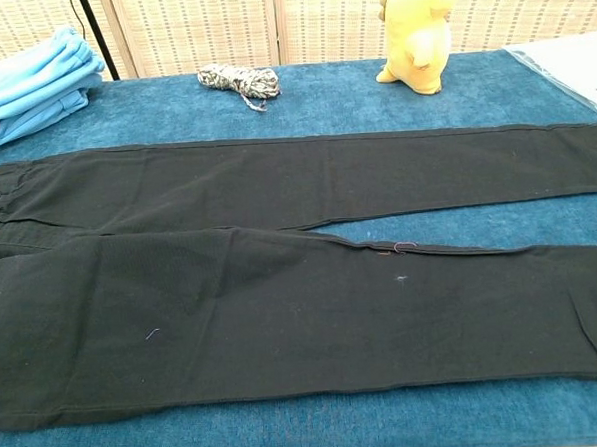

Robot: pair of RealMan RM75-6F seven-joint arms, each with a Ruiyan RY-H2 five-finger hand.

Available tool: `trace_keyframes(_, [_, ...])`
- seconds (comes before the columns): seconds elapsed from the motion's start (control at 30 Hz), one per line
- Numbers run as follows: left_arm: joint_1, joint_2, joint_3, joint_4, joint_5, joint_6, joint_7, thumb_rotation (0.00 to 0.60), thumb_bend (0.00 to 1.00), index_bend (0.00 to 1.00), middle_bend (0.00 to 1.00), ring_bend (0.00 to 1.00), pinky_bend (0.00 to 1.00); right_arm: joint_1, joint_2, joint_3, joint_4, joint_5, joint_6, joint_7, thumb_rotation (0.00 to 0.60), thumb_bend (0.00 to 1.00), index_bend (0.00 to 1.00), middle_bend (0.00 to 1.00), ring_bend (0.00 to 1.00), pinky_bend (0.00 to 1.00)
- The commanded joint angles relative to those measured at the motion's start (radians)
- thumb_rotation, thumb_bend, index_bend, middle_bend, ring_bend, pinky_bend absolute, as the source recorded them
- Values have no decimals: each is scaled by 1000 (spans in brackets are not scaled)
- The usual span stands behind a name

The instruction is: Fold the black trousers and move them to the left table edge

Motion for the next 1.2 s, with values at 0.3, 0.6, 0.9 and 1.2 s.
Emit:
trace_keyframes(0.3, [0,3,0,-1,-1,-1,-11,600,0,0,0,0,0,1,-42,0,66,15,8,-17,600,0,187,127,0,24])
trace_keyframes(0.6, [0,3,1,-1,0,-3,-8,600,0,0,0,0,0,-2,-81,9,133,38,14,-26,600,0,218,156,0,24])
trace_keyframes(0.9, [-2,7,1,-3,0,-7,-16,600,0,0,0,0,0,-1,-98,16,166,59,16,-17,600,0,255,189,17,47])
trace_keyframes(1.2, [-3,9,1,-2,-2,-9,-23,600,0,0,0,0,0,1,-117,15,198,47,54,29,600,119,383,311,164,244])
